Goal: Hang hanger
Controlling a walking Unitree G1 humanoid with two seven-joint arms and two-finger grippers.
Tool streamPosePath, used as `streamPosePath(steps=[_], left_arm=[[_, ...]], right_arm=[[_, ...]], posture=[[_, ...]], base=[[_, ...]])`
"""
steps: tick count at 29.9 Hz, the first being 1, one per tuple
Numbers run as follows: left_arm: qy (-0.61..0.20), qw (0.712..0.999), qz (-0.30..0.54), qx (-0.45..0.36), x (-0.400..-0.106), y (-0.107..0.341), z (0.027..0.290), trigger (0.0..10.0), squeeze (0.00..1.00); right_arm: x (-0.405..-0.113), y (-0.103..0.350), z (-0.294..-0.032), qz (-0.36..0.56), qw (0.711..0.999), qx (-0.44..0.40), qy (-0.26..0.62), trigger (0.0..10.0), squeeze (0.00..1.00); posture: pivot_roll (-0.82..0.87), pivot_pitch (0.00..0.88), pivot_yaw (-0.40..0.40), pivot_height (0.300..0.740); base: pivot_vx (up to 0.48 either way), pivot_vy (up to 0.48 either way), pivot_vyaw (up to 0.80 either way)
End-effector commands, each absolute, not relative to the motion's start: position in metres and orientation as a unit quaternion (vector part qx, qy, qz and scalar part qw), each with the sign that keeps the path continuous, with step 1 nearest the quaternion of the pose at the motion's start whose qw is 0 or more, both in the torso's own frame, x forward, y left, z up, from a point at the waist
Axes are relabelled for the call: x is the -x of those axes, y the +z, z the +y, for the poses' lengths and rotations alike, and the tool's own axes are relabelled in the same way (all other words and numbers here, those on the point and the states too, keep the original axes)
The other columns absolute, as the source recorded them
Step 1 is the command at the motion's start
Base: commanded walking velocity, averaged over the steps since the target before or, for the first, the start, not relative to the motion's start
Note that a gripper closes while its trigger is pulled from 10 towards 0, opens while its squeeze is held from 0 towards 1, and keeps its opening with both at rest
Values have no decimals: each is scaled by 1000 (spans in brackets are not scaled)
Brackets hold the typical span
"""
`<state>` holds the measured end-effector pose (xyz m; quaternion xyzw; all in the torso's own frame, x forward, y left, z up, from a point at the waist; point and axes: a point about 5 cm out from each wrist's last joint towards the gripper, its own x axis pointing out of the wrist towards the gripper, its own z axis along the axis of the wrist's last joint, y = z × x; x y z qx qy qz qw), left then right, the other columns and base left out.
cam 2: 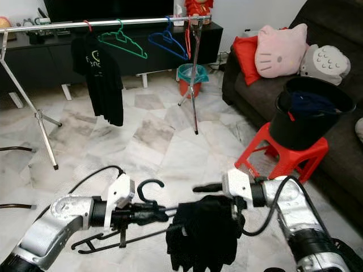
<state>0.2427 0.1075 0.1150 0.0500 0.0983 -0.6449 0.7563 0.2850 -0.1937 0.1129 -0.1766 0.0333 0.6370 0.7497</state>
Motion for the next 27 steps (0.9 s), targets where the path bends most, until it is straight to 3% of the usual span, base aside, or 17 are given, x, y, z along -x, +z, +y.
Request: streamPosePath(steps=[1, 4, 5, 7, 13, 18, 21, 27], left_arm=[[-666, 740, 77, -54, -240, 120, 96, 0, 0], [-666, 740, 77, -57, -240, 120, 96, 0, 0], [-664, 741, 77, -60, -240, 120, 97, 1137, 0], [-663, 742, 78, -61, -240, 119, 98, 1569, 0], [-661, 743, 80, -61, -240, 118, 98, 1451, 0], [-656, 749, 75, -60, -242, 119, 99, 1725, 0], [-654, 750, 74, -60, -243, 119, 98, 1882, 0], [-655, 750, 75, -58, -243, 119, 98, 1686, 0]], right_arm=[[-287, 120, -191, 13, 755, 181, 631, 10000, 0], [-280, 115, -191, 30, 738, 172, 652, 10000, 0], [-274, 111, -193, 48, 724, 166, 668, 10000, 0], [-270, 107, -196, 61, 715, 166, 677, 10000, 0], [-263, 103, -204, 97, 693, 161, 696, 10000, 0], [-268, 107, -207, 86, 710, 167, 679, 10000, 0], [-277, 121, -209, 65, 732, 122, 667, 10000, 0], [-280, 133, -213, 46, 739, 90, 666, 10000, 0]], posture=[[-36, 0, -52, 740], [-34, 0, -56, 740], [-34, 0, -58, 740], [-35, 0, -58, 740], [-36, 0, -62, 740], [-36, 0, -62, 740], [-36, 0, -62, 740], [-39, 0, -60, 740]], base=[[0, 0, 0], [0, 0, 0], [0, 0, 0], [0, 0, 0], [0, 0, 0], [0, 0, 0], [0, 0, 0], [0, 0, 0]])
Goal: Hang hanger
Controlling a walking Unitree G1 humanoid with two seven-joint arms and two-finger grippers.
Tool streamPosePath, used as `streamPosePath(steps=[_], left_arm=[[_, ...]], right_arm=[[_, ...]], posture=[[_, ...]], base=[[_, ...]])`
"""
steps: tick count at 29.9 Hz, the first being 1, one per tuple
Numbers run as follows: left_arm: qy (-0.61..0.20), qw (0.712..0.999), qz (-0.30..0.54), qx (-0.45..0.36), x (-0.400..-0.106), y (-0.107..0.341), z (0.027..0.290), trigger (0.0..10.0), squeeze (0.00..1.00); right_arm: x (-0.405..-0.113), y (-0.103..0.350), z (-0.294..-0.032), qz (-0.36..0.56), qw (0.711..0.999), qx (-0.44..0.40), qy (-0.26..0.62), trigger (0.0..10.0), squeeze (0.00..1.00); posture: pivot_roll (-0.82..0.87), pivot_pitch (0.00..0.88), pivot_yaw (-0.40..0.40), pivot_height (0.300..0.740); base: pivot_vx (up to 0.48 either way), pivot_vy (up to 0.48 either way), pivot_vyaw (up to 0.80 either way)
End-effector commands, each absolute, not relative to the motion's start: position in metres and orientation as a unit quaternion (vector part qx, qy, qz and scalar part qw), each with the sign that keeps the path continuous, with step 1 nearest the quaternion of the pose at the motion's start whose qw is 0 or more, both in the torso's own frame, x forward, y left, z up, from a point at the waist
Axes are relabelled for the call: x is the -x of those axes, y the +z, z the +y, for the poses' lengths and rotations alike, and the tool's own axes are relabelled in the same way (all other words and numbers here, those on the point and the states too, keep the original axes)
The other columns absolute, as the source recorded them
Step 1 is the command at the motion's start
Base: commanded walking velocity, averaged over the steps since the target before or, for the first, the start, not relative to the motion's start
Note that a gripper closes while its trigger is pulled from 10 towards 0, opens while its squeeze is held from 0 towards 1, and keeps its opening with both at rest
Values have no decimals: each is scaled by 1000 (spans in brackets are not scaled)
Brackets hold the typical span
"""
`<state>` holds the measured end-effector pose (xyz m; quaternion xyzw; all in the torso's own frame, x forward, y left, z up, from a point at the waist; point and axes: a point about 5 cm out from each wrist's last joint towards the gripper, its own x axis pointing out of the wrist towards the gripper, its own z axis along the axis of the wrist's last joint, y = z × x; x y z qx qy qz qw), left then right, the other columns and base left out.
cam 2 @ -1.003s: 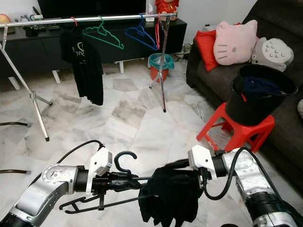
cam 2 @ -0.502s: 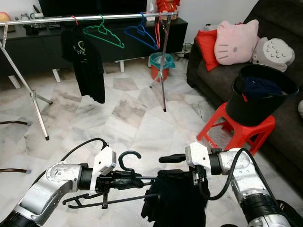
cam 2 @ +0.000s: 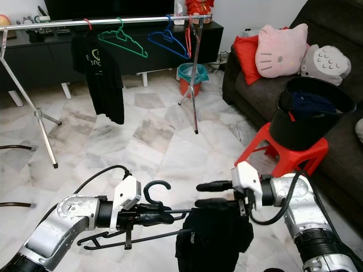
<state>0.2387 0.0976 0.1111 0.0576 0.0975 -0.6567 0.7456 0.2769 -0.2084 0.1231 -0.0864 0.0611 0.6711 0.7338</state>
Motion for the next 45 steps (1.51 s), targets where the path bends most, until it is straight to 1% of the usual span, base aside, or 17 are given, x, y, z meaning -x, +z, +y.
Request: streamPosePath(steps=[1, 3, 5, 6, 7, 8, 10, 11, 16, 20, 22, 24, 27, 32, 39, 44, 45], left_arm=[[-655, 749, 75, -58, -243, 118, 97, 1529, 0], [-656, 748, 76, -57, -243, 117, 96, 1451, 0], [-657, 748, 76, -57, -243, 117, 96, 1412, 0], [-657, 748, 76, -57, -243, 117, 96, 1373, 0], [-656, 749, 76, -56, -243, 117, 96, 1412, 0], [-654, 750, 77, -59, -244, 117, 97, 1686, 0], [-654, 750, 78, -60, -244, 116, 98, 1686, 0], [-646, 757, 74, -64, -245, 117, 98, 10000, 0], [-642, 760, 72, -65, -247, 117, 98, 10000, 0], [-645, 758, 71, -66, -247, 116, 97, 10000, 0], [-646, 757, 71, -65, -246, 117, 96, 10000, 0], [-647, 756, 70, -65, -246, 117, 96, 10000, 0], [-648, 755, 71, -65, -246, 117, 96, 10000, 0], [-648, 755, 72, -66, -247, 117, 98, 10000, 0], [-648, 755, 71, -67, -247, 117, 98, 10000, 0], [-647, 757, 65, -67, -247, 119, 96, 10000, 0], [-647, 757, 65, -67, -247, 119, 96, 10000, 0]], right_arm=[[-281, 137, -213, 38, 742, 78, 665, 10000, 0], [-280, 141, -213, 35, 738, 57, 672, 10000, 0], [-273, 141, -214, 55, 718, 63, 691, 10000, 0], [-268, 138, -216, 71, 709, 76, 698, 10000, 0], [-260, 132, -222, 106, 692, 101, 707, 10000, 0], [-256, 128, -228, 132, 679, 134, 710, 10000, 0], [-255, 127, -230, 140, 675, 146, 709, 10000, 0], [-259, 129, -236, 138, 681, 173, 698, 10000, 0], [-271, 139, -239, 112, 707, 186, 673, 10000, 0], [-282, 142, -236, 73, 743, 233, 624, 10000, 0], [-284, 141, -234, 63, 748, 241, 615, 10000, 0], [-283, 140, -233, 65, 745, 241, 619, 10000, 0], [-278, 131, -233, 76, 732, 244, 632, 10000, 0], [-267, 121, -233, 108, 706, 204, 669, 10000, 0], [-268, 119, -235, 107, 711, 212, 662, 10000, 0], [-279, 116, -230, 79, 741, 247, 620, 10000, 0], [-279, 116, -230, 79, 741, 247, 620, 10000, 0]], posture=[[-42, 0, -59, 740], [-41, 0, -60, 740], [-41, 0, -60, 740], [-41, 0, -60, 740], [-41, 0, -61, 740], [-42, 0, -61, 740], [-42, 0, -61, 740], [-46, 0, -60, 740], [-50, 0, -58, 740], [-50, 0, -56, 740], [-51, 0, -54, 740], [-51, 0, -54, 740], [-49, 0, -54, 740], [-44, 0, -53, 740], [-45, 0, -51, 740], [-45, 0, -52, 740], [-45, 0, -52, 740]], base=[[0, 0, 0], [0, 0, 0], [0, 0, 0], [0, 0, 0], [0, 0, 0], [0, 0, 0], [0, 0, 0], [0, 0, 0], [0, 0, 0], [0, 0, 0], [0, 0, 0], [0, 0, 0], [0, 0, 0], [0, 0, 0], [0, 0, 0], [0, 0, 0], [0, 0, 0]])
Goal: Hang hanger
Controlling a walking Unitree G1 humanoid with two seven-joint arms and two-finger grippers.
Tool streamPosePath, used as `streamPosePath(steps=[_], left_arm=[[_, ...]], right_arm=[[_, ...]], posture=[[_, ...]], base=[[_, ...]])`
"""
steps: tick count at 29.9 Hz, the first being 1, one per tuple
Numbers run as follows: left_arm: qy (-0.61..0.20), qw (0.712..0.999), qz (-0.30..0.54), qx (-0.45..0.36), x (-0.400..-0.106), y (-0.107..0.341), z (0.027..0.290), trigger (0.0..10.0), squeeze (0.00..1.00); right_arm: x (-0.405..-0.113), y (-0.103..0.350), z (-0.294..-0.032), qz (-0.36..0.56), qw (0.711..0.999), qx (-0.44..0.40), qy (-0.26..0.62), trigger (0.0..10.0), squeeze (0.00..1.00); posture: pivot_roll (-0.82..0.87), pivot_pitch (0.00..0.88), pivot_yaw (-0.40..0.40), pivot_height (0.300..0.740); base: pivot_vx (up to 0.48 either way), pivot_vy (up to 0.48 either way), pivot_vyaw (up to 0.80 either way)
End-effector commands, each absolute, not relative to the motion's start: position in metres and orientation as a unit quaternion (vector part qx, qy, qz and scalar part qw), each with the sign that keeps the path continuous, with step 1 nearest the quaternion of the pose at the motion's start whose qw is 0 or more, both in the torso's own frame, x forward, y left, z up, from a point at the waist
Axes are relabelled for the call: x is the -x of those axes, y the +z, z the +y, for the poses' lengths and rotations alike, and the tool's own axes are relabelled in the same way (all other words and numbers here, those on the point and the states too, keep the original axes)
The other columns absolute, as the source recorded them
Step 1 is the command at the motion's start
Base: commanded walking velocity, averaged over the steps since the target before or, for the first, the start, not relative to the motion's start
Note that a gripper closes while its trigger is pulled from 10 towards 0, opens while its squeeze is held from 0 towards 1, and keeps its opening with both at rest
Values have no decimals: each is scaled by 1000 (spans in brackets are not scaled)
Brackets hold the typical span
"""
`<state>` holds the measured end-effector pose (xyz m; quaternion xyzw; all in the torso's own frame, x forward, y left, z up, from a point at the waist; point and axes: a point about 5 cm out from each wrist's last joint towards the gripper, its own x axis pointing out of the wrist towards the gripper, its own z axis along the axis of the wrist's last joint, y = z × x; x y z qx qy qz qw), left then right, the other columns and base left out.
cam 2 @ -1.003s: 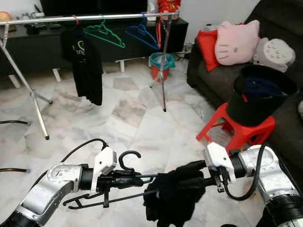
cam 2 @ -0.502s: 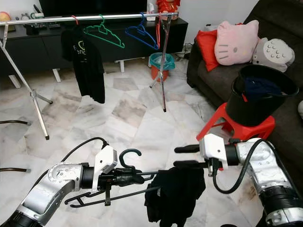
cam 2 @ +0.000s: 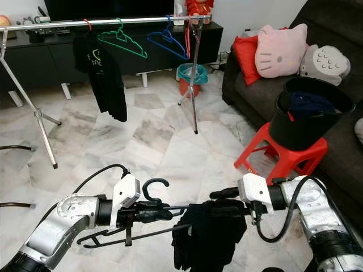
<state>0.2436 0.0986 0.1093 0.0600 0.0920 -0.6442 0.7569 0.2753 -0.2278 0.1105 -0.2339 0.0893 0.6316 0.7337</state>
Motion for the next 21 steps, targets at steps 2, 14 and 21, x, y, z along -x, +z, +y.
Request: streamPosePath(steps=[2, 14, 21], left_arm=[[-647, 757, 65, -67, -247, 119, 96, 10000, 0], [-645, 758, 63, -67, -247, 118, 95, 10000, 0], [-643, 760, 62, -68, -247, 118, 96, 10000, 0]], right_arm=[[-280, 116, -227, 72, 743, 239, 621, 10000, 0], [-268, 101, -226, 102, 716, 218, 655, 10000, 0], [-273, 103, -223, 91, 727, 224, 643, 0, 0]], posture=[[-43, 0, -53, 740], [-41, 0, -61, 740], [-41, 0, -62, 740]], base=[[0, 0, 0], [0, 0, 0], [0, 0, 0]])
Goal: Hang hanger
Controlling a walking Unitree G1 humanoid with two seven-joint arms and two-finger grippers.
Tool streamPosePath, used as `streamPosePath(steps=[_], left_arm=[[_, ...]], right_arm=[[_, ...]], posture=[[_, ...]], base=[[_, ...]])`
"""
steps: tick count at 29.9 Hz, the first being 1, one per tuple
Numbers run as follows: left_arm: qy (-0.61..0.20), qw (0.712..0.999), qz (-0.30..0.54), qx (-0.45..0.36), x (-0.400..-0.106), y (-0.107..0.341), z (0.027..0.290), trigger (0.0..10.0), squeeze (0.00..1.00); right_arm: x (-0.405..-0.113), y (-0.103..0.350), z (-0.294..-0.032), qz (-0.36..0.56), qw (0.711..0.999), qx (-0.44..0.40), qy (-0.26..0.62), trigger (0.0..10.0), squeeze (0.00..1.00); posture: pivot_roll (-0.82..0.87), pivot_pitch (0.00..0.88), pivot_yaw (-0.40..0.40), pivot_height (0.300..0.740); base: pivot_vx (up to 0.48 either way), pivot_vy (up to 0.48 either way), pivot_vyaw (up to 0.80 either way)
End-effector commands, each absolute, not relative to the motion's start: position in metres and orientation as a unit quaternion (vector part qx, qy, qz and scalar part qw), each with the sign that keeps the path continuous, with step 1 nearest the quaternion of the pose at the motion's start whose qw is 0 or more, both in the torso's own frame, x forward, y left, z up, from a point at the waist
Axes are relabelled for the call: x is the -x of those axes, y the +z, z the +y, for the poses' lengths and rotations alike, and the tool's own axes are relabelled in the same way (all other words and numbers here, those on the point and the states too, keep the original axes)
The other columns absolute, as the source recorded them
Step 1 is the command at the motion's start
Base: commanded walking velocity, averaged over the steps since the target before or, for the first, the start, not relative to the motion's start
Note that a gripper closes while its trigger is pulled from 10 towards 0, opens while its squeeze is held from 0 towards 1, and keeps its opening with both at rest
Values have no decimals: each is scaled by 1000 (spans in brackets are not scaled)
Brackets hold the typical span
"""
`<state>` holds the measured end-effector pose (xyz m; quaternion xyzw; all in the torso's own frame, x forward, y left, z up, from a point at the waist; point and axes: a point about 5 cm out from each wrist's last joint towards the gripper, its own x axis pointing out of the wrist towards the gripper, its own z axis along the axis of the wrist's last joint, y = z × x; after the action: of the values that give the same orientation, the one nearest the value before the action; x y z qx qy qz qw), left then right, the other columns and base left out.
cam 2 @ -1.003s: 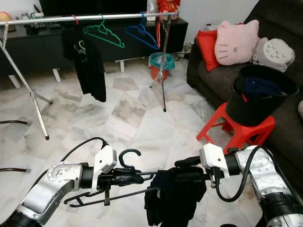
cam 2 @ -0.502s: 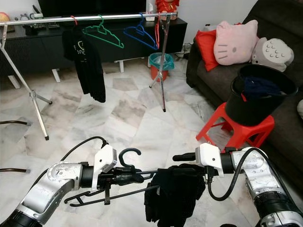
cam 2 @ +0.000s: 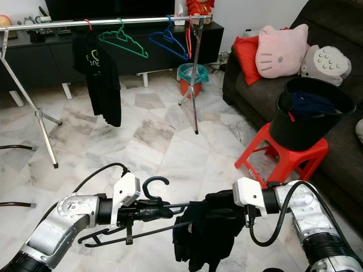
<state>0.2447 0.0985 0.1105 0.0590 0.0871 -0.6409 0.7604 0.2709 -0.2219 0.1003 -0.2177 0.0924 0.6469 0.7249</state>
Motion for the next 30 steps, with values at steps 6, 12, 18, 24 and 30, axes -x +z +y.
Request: streamPosePath(steps=[6, 12, 18, 24, 30], left_arm=[[-643, 760, 62, -67, -247, 117, 95, 10000, 0], [-645, 759, 62, -68, -247, 117, 95, 10000, 0], [-646, 758, 61, -67, -247, 117, 94, 10000, 0], [-651, 753, 65, -70, -245, 114, 90, 10000, 0], [-653, 751, 67, -75, -245, 113, 88, 10000, 0]], right_arm=[[-275, 103, -221, 85, 729, 222, 642, 0, 0], [-274, 102, -221, 88, 726, 223, 645, 0, 0], [-276, 104, -218, 80, 726, 222, 646, 0, 0], [-289, 125, -202, 16, 743, 183, 643, 0, 0], [-291, 138, -189, -19, 737, 166, 655, 0, 0]], posture=[[-40, 0, -64, 740], [-42, 0, -64, 740], [-42, 0, -64, 740], [-41, 0, -64, 740], [-38, 0, -64, 740]], base=[[0, 0, 0], [0, 0, 0], [0, 0, 0], [0, 0, 0], [0, 0, 0]])
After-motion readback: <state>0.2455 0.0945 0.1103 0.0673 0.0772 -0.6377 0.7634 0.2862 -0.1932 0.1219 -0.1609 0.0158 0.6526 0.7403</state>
